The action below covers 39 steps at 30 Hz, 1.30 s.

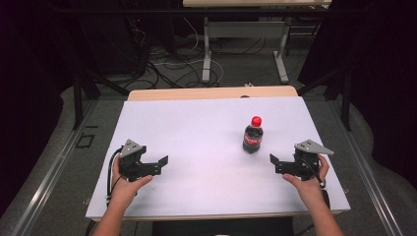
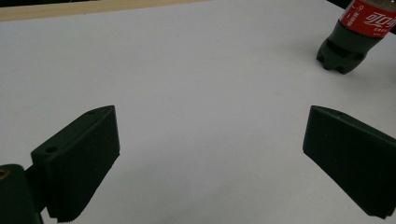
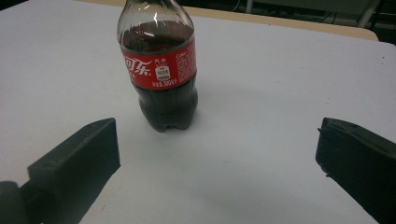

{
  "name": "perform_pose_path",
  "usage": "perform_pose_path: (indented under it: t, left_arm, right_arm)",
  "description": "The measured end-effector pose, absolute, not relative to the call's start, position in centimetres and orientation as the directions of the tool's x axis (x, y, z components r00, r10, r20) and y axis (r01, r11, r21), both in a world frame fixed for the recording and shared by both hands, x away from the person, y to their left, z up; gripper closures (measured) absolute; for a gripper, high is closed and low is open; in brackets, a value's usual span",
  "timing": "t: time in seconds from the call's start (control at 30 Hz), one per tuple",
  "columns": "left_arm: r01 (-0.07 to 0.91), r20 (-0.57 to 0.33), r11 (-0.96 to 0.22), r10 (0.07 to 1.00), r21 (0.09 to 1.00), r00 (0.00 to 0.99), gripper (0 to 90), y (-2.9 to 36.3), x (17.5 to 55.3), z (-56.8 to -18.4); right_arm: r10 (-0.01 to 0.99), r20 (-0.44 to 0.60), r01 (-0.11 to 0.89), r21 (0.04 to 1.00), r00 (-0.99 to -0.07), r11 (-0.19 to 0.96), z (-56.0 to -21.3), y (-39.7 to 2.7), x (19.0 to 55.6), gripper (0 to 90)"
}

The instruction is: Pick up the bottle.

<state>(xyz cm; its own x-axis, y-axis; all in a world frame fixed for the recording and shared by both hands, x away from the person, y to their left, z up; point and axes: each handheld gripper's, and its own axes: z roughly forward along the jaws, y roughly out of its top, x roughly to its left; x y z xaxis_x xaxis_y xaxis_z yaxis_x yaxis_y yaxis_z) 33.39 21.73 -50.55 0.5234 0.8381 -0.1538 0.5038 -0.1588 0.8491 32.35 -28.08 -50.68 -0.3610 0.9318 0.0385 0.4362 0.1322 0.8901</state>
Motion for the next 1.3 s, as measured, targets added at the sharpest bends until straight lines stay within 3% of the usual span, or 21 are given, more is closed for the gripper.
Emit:
perform_pose_path:
  t: [0.37, 0.67, 1.3]
  left_arm:
    - [0.497, -0.152, -0.157, 0.838, 0.853, 0.525, 0.4, 21.4, 33.2, -50.6]
    - [0.483, -0.136, -0.171, 0.833, 0.859, 0.537, 0.5, 21.2, 33.2, -50.5]
    - [0.497, -0.124, -0.203, 0.827, 0.844, 0.548, 1.0, 21.0, 33.5, -51.1]
  right_arm:
    - [0.916, 0.032, 0.457, 0.874, -0.400, 0.169, -51.4, -27.3, 32.5, 0.0]
    - [0.897, 0.038, 0.419, 0.892, -0.441, 0.168, -50.3, -24.7, 34.0, 1.2]
    - [0.896, 0.060, 0.453, 0.876, -0.440, 0.164, -53.1, -21.7, 39.7, 15.2]
